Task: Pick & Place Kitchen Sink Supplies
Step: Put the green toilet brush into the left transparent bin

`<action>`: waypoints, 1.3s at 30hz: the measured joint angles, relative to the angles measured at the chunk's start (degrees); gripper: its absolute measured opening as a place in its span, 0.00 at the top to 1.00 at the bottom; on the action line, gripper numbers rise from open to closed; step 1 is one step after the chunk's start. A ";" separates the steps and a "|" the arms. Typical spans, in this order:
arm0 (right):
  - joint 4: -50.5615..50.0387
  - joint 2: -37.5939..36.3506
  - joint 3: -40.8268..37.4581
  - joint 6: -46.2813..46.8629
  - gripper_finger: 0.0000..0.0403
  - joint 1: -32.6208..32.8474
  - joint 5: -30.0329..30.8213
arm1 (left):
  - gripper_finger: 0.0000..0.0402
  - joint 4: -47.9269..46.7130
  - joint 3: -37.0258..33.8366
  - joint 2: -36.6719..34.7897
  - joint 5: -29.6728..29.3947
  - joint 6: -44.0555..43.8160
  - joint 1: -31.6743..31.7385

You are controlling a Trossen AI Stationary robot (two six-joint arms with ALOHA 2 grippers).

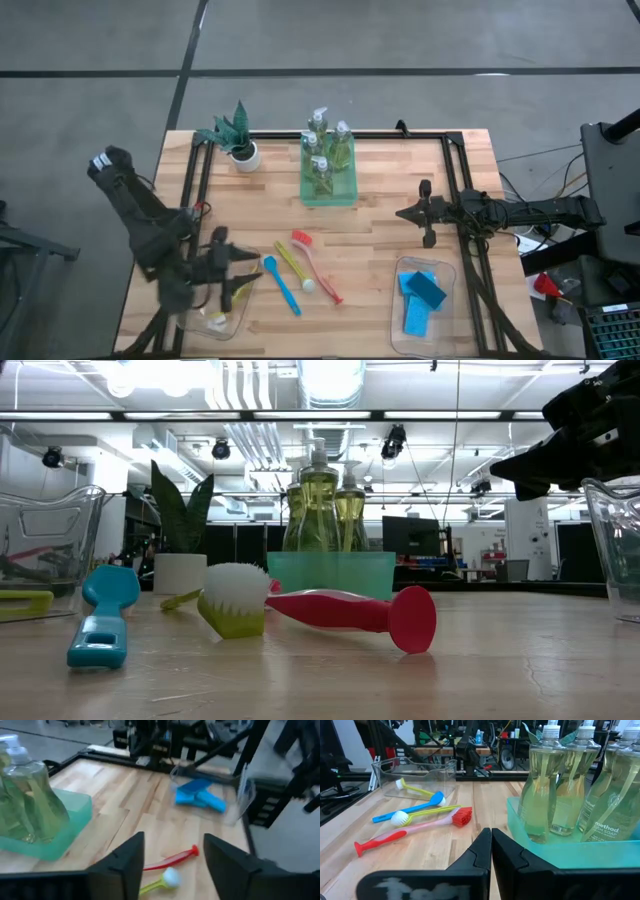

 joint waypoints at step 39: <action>0.00 0.04 0.00 0.02 0.98 0.02 0.00 | 0.39 10.76 1.22 32.83 45.62 38.77 31.24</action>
